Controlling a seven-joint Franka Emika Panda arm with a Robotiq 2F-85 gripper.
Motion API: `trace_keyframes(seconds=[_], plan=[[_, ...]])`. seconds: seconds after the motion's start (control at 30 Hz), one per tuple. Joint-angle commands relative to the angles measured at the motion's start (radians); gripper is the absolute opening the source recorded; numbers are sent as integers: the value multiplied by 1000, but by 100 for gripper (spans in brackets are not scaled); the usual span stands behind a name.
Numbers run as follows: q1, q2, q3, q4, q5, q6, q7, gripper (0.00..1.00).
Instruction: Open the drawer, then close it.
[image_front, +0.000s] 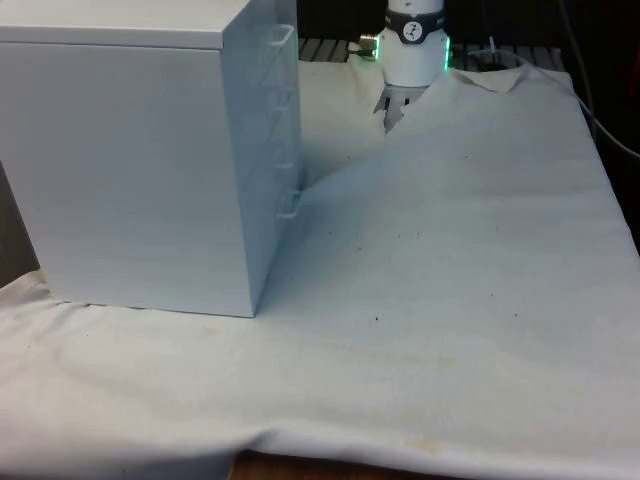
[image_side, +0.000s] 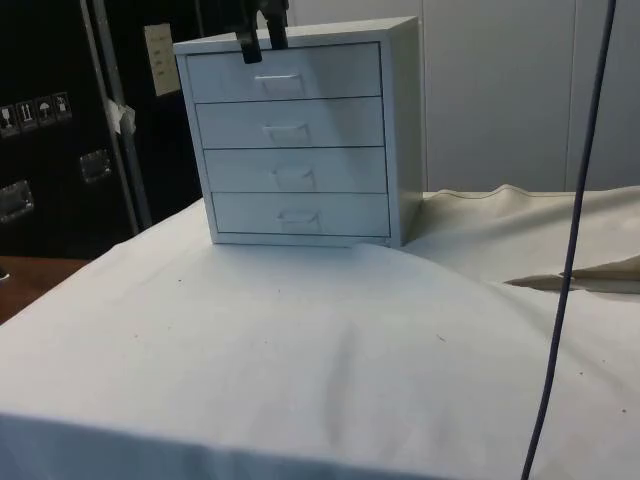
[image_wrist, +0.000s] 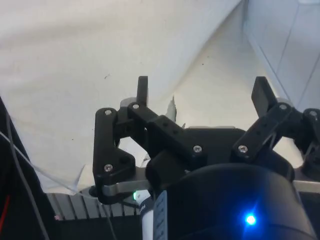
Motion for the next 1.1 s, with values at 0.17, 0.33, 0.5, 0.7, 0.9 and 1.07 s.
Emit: trace_keyframes(seconds=[0.17,0.33,0.5,0.7,0.9,1.07], plan=[[3,0,0,-4,-18,29,11,100],[1,2,2,-6,-23,32,11,100],[3,3,3,-31,-47,90,23,100],[2,14,3,-41,-60,126,21,100],[1,38,-6,-40,-96,154,7,100],[2,42,-6,-40,-125,153,11,100]])
